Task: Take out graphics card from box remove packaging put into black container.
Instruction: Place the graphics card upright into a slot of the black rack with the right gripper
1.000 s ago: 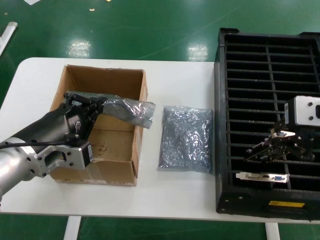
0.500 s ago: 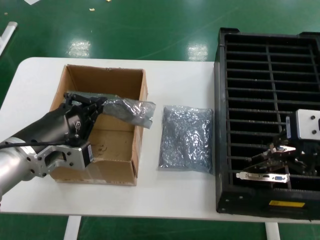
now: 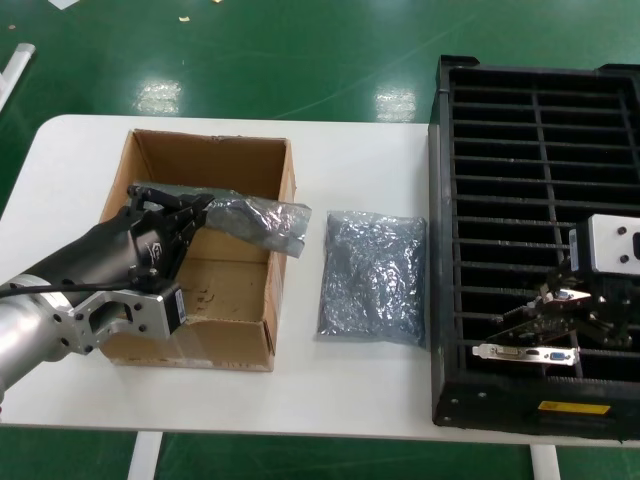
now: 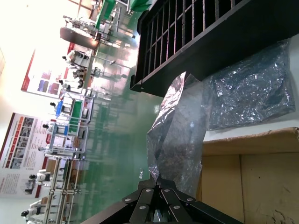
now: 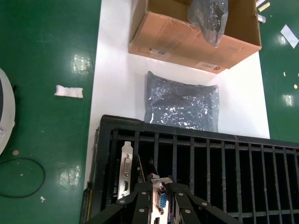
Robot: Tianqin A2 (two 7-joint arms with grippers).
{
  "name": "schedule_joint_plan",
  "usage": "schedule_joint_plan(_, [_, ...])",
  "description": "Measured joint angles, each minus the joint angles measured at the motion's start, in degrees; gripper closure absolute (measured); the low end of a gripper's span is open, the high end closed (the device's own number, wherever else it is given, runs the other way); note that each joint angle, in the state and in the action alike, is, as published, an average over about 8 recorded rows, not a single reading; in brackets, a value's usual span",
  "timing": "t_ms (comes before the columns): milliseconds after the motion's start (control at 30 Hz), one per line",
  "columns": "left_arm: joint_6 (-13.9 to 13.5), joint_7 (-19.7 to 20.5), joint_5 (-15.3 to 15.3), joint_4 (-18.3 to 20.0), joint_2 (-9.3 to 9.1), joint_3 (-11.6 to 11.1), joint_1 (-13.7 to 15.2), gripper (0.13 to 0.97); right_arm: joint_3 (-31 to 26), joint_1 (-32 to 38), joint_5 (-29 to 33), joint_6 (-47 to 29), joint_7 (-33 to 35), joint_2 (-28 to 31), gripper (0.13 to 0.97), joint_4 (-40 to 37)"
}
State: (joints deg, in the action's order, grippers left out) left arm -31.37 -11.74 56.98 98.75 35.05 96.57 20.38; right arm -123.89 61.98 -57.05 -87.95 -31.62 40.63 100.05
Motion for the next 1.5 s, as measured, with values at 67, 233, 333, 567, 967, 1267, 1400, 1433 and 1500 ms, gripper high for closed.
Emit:
schedule_joint_plan(67, [0.0, 0.0, 0.0, 0.0, 0.00, 0.0, 0.0, 0.959, -0.2, 0.3, 0.3, 0.2, 0.3, -0.4, 0.911, -0.9])
schedule_joint_plan(233, [0.0, 0.0, 0.0, 0.0, 0.00, 0.0, 0.0, 0.959, -0.9, 1.1, 1.1, 0.9, 1.1, -1.7, 0.911, -3.3])
schedule_joint_plan(333, [0.0, 0.0, 0.0, 0.0, 0.00, 0.0, 0.0, 0.959, -1.3, 1.6, 1.6, 1.4, 1.6, -2.5, 0.911, -4.6])
schedule_joint_plan(567, [0.0, 0.0, 0.0, 0.0, 0.00, 0.0, 0.0, 0.959, -2.6, 2.3, 2.8, 2.6, 3.2, -4.7, 0.911, -7.1])
schedule_joint_plan(967, [0.0, 0.0, 0.0, 0.0, 0.00, 0.0, 0.0, 0.959, -5.7, 2.0, 6.1, 4.6, 6.1, -7.5, 0.911, -8.9])
schedule_joint_plan(1267, [0.0, 0.0, 0.0, 0.0, 0.00, 0.0, 0.0, 0.959, -7.9, 0.3, 9.7, 6.7, 7.1, -8.6, 0.911, -8.5])
schedule_joint_plan(1400, [0.0, 0.0, 0.0, 0.0, 0.00, 0.0, 0.0, 0.959, -8.3, -0.4, 10.4, 7.1, 7.2, -9.0, 0.911, -8.5])
schedule_joint_plan(1433, [0.0, 0.0, 0.0, 0.0, 0.00, 0.0, 0.0, 0.959, -8.4, -0.6, 10.4, 7.2, 7.2, -9.0, 0.911, -8.6])
schedule_joint_plan(1500, [0.0, 0.0, 0.0, 0.0, 0.00, 0.0, 0.0, 0.959, -8.5, -0.9, 10.5, 7.2, 7.1, -9.2, 0.911, -8.7])
